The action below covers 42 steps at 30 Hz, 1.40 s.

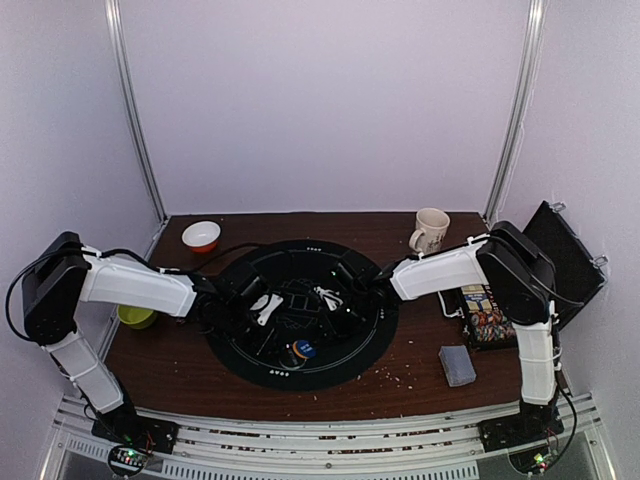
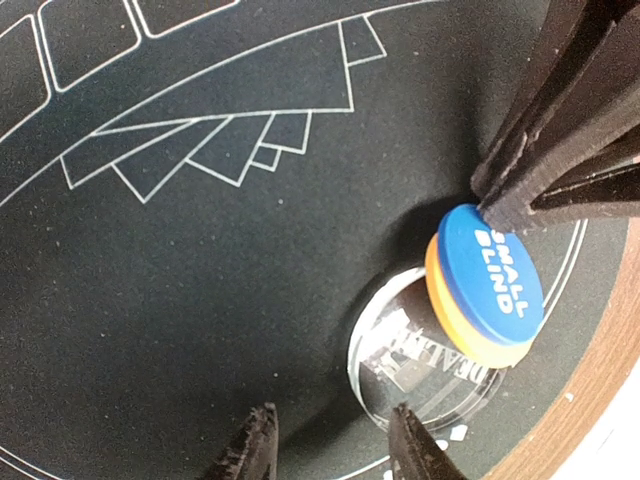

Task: Distribute texas hold em gaming equipment
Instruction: Adjust the small blind button in the dealer area.

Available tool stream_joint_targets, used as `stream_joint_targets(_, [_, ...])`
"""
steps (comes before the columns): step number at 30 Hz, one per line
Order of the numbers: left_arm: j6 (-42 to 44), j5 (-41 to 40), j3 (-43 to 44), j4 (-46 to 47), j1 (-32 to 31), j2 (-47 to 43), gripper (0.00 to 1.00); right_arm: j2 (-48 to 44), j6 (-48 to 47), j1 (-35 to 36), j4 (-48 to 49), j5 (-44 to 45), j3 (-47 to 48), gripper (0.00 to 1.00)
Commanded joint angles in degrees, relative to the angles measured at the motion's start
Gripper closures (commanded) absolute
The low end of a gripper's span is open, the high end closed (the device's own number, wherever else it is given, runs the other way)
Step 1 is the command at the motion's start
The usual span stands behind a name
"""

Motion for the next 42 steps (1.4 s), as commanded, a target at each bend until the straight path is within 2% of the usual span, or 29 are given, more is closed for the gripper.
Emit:
stream_joint_targets(1, [1.37, -0.58, 1.63, -0.14, 0.38, 0.03, 0.60, -0.31, -0.49, -0.32, -2.36, -1.56, -0.66, 0.87])
stream_joint_targets(6, [1.81, 1.72, 2.68, -0.92, 0.40, -1.34, 0.59, -1.45, -2.44, -0.50, -4.82, 0.31, -0.52, 0.86])
stream_joint_targets(12, [-4.43, 8.12, 4.26, 1.89, 1.55, -2.65, 0.60, -0.55, -0.75, -0.72, -1.88, -0.68, -2.45, 0.85])
stream_joint_targets(19, [-7.35, 16.15, 5.04, 6.64, 3.86, 1.13, 0.42, -0.95, 2.90, -0.68, 3.63, -2.10, -5.01, 0.85])
stream_joint_targets(31, [-10.43, 21.51, 6.14, 7.89, 4.46, 7.35, 0.54, -1.33, 4.94, -0.71, 7.03, -2.17, -7.29, 0.86])
stream_joint_targets(35, [-11.87, 25.81, 5.06, 11.86, 4.46, 7.54, 0.54, -1.30, 5.39, -0.68, 7.80, -2.14, -7.89, 0.86])
stream_joint_targets(42, [-11.43, 25.57, 6.47, 11.47, 4.46, 8.03, 0.55, -1.88, 6.23, -0.72, 8.98, -2.35, -8.76, 0.86])
